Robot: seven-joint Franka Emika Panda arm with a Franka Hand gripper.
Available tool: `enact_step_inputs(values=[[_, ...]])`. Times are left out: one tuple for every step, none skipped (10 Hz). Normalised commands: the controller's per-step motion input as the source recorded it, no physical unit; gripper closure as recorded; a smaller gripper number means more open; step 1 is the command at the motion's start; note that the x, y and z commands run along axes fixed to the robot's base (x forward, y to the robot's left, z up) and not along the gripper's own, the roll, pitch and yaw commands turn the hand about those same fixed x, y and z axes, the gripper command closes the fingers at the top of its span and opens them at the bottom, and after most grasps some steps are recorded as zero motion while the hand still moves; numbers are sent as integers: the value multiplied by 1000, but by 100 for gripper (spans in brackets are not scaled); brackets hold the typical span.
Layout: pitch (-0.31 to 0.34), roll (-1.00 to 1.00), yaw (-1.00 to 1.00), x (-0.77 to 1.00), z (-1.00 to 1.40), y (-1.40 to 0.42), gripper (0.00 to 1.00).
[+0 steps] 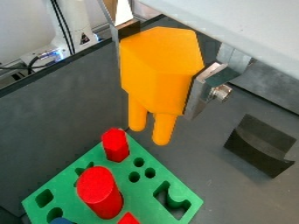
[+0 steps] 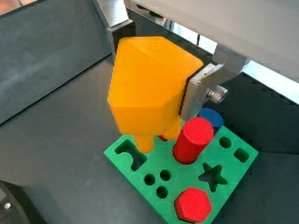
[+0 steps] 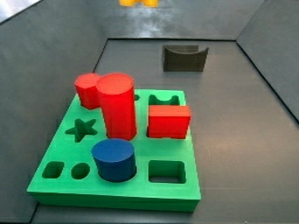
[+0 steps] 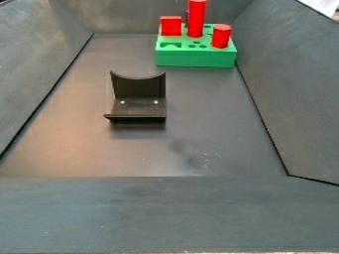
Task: Pick up the 3 prong object. Move up. Rotate the 3 prong object. Place the 3 prong object on the fixture. Regrasp the 3 prong object. Move to above the board. Insert the 3 prong object.
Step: Insert the 3 prong object.
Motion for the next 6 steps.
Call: enact_step_inputs(values=[[19, 0, 0, 54, 0, 0, 100], [-29, -43, 0, -51, -243, 43, 100], [-14, 226, -263, -291, -789, -17, 100], [-109, 251, 57, -246, -860, -66, 100], [-120, 247, 140, -289, -860, -37, 100], [-159, 261, 234, -297, -780, 0, 100]])
